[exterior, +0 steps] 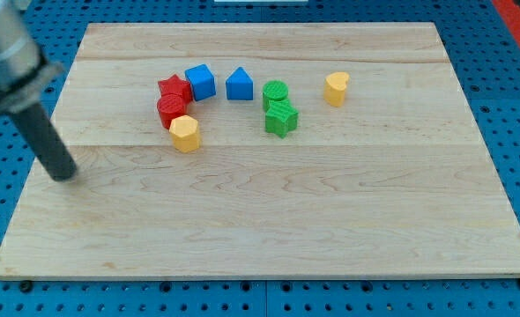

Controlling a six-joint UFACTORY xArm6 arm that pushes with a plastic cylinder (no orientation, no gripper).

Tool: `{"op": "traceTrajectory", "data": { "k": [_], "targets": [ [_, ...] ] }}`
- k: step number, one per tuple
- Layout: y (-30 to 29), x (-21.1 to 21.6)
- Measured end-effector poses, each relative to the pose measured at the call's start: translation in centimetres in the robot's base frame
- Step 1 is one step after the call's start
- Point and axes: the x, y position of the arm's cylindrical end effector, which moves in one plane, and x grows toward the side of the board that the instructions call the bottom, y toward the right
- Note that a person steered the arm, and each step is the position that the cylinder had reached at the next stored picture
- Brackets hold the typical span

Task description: Move the arm towards the top of the red star

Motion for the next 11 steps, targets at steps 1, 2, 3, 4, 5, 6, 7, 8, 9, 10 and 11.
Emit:
{"op": "traceTrajectory", "data": {
  "k": [1,2,3,4,5,6,7,8,9,10,11],
  "targets": [
    [-3.2,-5.4],
    [-3.2,-9.1],
    [-2.2,-10.9],
    [-0.6,-12.4],
    [1.6,-13.6],
    [3.7,-15.2],
    [6.4,-15.9],
    [8.7,-15.9],
    [10.0,-16.0],
    [10.7,-16.1],
    [12.0,-16.1]
  ]
}}
